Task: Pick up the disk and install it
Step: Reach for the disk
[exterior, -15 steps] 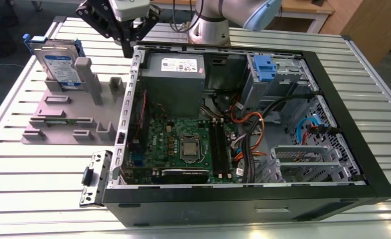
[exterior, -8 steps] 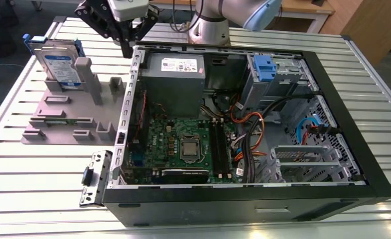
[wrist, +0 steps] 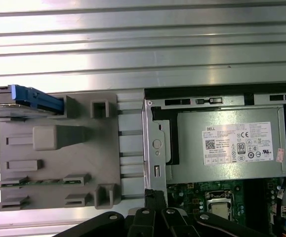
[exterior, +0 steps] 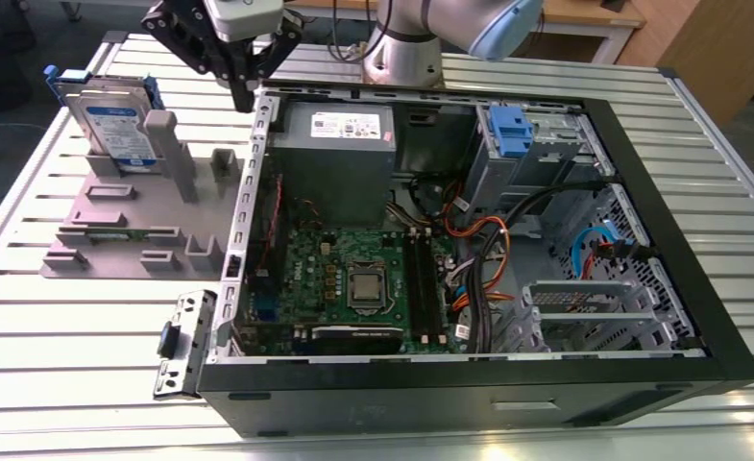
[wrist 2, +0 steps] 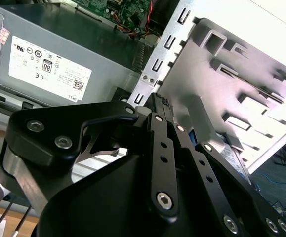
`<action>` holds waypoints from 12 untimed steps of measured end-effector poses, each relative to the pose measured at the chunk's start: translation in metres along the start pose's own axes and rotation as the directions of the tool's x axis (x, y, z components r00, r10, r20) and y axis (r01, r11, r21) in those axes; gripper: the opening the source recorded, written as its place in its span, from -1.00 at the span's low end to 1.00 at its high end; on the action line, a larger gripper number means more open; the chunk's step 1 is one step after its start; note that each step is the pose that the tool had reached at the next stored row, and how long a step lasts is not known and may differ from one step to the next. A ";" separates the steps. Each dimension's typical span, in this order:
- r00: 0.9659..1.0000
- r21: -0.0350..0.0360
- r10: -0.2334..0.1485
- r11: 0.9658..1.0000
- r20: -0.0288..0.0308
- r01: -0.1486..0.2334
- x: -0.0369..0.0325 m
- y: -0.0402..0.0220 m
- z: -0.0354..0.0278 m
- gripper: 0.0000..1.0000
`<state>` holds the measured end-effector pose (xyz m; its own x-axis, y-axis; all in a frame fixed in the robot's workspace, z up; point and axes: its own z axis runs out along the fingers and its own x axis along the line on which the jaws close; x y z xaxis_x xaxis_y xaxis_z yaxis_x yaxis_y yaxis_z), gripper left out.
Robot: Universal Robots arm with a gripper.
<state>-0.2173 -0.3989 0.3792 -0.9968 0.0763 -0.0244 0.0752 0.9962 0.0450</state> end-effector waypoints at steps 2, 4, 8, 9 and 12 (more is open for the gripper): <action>1.000 0.000 0.000 1.000 0.000 0.000 0.0011 -0.0001 0.0000 -0.80; 1.000 0.000 0.000 1.000 0.000 0.000 0.0023 -0.0002 0.0001 -0.80; 1.000 0.000 0.000 1.000 0.000 0.000 0.0043 -0.0003 0.0002 -0.80; 1.000 0.000 0.000 1.000 0.000 0.000 0.0048 -0.0004 0.0002 -0.80; 1.000 0.000 0.000 1.000 0.000 0.000 0.0060 -0.0005 0.0003 -0.80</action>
<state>-0.2233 -0.3989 0.3787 -0.9968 0.0762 -0.0244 0.0751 0.9962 0.0449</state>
